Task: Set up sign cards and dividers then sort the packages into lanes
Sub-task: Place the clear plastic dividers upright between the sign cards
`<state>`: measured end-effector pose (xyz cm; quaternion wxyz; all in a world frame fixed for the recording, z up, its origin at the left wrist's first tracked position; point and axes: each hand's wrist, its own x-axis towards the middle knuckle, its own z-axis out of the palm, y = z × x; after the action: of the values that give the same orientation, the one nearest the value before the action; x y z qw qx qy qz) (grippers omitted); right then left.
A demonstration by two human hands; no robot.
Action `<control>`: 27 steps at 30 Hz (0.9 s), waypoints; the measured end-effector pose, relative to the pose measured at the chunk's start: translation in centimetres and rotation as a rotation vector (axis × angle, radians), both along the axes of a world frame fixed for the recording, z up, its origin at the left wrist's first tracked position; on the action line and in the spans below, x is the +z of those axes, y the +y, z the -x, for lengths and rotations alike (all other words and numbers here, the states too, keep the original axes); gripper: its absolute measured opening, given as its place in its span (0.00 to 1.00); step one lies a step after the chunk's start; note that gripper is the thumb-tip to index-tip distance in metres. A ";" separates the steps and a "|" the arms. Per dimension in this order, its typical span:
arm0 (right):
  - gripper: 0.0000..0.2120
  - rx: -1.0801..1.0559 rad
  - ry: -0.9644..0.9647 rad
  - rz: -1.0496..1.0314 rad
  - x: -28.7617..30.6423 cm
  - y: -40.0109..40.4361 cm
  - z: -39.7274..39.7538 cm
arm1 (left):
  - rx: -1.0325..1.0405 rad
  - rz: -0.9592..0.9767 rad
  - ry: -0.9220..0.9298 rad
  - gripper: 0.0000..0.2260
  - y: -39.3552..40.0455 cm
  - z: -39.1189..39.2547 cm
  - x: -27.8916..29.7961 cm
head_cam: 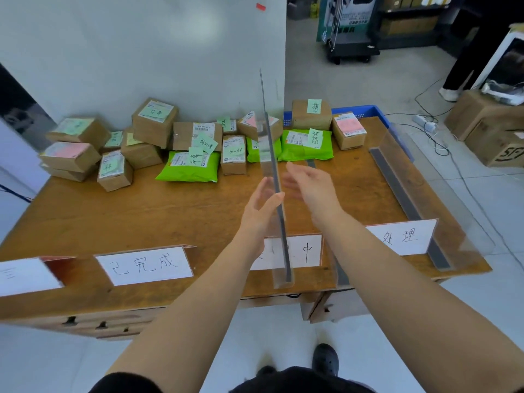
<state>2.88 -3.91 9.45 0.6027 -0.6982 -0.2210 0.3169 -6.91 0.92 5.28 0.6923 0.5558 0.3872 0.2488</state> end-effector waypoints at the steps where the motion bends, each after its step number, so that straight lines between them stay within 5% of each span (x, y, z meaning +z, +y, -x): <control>1: 0.16 0.057 0.090 0.013 1.1 1.0 0.6 | 0.004 -0.015 0.007 0.31 0.1 0.7 0.1; 4: 0.10 0.169 -0.001 0.098 2.5 2.9 2.4 | -0.001 -0.084 0.035 0.29 0.5 3.2 0.0; 10: 0.11 0.126 -0.520 0.225 1.6 4.4 6.7 | -0.054 -0.128 0.030 0.38 0.6 8.3 -0.5; 16: 0.10 0.072 -0.420 0.052 1.1 5.0 10.4 | 0.115 0.055 0.070 0.43 2.5 12.1 -0.7; 20: 0.08 0.151 -0.393 0.024 1.0 3.9 13.0 | 0.145 0.015 0.056 0.30 1.8 14.5 -0.6; 27: 0.05 0.279 -0.246 -0.054 0.7 1.4 16.0 | 0.374 0.122 0.023 0.37 -0.4 17.8 -1.6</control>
<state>-13.08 -2.49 10.17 0.5399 -0.6779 -0.3959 0.3036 -24.68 0.56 3.66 0.6618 0.4343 0.5060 0.3426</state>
